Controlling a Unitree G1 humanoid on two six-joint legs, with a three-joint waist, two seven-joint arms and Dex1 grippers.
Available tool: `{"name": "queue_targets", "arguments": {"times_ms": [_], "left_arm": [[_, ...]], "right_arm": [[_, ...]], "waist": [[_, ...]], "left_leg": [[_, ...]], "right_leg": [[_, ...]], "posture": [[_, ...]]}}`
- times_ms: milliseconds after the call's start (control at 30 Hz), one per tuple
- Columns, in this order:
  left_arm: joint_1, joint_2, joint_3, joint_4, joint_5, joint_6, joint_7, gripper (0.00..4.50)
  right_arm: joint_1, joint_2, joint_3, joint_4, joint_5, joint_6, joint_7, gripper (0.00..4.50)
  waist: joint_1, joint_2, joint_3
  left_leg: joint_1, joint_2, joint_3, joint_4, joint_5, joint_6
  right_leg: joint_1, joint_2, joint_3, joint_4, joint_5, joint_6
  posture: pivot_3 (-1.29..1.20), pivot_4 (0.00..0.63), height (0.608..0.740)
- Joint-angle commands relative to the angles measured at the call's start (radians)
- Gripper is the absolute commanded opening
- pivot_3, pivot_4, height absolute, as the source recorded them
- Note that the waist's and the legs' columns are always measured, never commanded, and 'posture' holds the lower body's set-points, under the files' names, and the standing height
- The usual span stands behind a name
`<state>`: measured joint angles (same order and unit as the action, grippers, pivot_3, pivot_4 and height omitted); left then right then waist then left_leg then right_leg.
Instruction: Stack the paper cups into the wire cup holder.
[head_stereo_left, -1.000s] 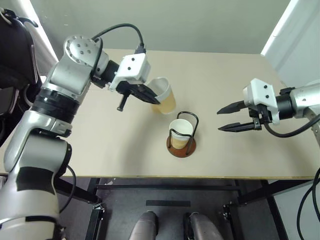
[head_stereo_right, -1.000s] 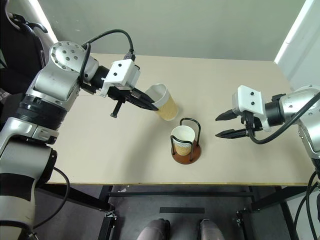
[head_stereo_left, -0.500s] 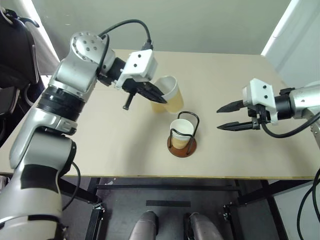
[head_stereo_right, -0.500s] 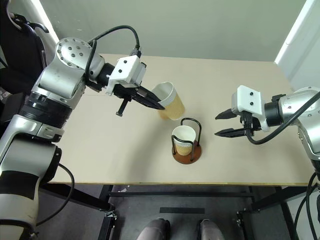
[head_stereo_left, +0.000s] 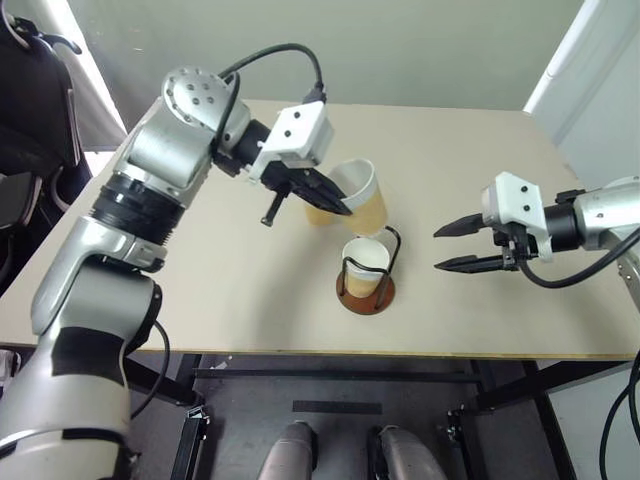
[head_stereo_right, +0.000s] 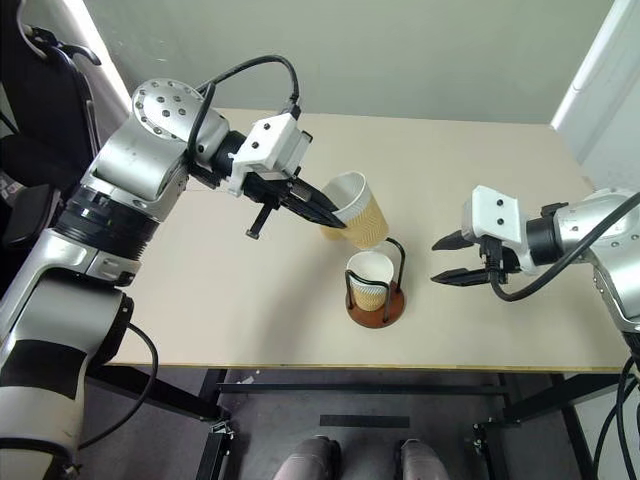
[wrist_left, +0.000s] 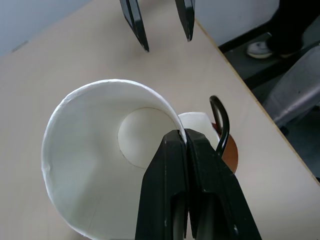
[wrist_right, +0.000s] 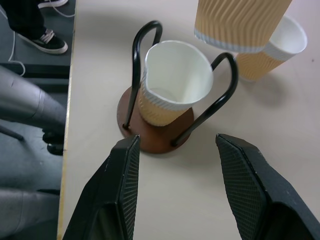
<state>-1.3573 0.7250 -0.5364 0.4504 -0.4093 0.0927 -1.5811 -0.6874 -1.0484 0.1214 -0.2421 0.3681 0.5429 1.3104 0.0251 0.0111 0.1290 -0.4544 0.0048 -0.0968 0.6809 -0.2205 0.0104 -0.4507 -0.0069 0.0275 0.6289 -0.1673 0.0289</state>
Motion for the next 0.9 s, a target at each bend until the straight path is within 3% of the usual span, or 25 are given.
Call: {"name": "queue_targets", "arguments": {"times_ms": [33, 900], "left_arm": [[-0.008, 0.006, -0.003, -0.040, -0.022, 0.016, -0.033, 0.05], [0.079, -0.018, -0.006, -0.060, 0.058, -0.029, -0.033, 0.05]], "right_arm": [[-0.004, -0.021, -0.054, -0.023, 0.006, 0.001, -0.008, 2.39], [0.021, -0.013, -0.055, -0.046, 0.002, -0.004, -0.026, 2.39]], "waist": [[0.000, 0.000, 0.000], [0.003, 0.000, 0.000]], "left_leg": [[0.000, 0.000, 0.000, 0.000, 0.000, 0.000], [0.000, 0.000, 0.000, 0.001, 0.000, 0.000]], "right_leg": [[0.000, 0.000, 0.000, 0.000, 0.000, 0.000], [0.001, 0.000, 0.000, 0.000, 0.001, 0.001]], "posture": [[0.00, 0.150, 0.740], [0.00, 0.150, 0.740]]}}
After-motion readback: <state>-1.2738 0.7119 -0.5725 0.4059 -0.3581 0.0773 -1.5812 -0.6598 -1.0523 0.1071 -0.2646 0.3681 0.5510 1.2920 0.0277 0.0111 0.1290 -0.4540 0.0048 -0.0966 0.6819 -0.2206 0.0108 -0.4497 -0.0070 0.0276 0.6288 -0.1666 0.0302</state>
